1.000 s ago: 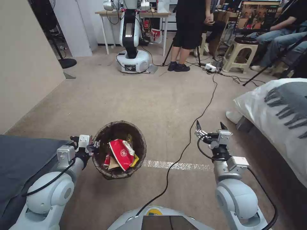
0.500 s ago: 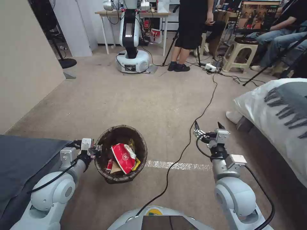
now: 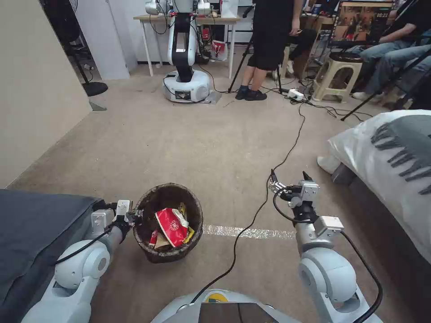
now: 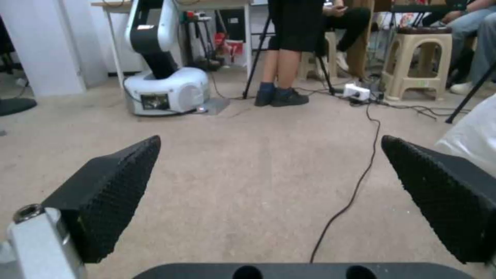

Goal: Pick up the trash bin, then pick up the garbage from the floor and place it into the trash bin.

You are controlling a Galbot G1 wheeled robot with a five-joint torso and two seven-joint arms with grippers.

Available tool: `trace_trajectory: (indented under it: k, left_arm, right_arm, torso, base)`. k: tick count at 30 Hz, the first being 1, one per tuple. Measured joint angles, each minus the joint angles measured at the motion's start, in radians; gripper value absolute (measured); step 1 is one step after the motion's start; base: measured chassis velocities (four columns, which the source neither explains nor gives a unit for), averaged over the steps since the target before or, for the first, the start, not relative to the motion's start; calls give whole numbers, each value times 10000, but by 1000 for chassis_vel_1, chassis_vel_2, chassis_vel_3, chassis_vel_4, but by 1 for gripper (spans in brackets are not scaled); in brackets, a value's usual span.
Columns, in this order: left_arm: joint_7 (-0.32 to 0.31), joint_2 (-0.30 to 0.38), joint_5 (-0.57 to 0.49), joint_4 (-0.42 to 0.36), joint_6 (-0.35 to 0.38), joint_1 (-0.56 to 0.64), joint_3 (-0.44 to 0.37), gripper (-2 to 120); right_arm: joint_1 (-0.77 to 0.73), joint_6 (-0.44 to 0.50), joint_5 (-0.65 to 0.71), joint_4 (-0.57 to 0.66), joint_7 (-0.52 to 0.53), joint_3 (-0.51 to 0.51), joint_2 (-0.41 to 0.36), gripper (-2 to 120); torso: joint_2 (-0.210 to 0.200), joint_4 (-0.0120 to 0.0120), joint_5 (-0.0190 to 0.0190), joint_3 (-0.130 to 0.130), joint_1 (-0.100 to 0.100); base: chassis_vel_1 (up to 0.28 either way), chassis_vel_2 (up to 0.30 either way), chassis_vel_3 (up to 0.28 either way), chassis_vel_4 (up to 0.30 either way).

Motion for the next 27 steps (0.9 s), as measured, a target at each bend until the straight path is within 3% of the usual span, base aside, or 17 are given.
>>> trace_trajectory:
  k: [27]
  left_arm:
    - [222,-116,449,1438,-39,-616,424,3]
  right_arm:
    - [55,-62,10,27,49,-97,-2,100]
  torso:
    - [1,3,10,-2,0]
  base:
    - [0,0,0,0]
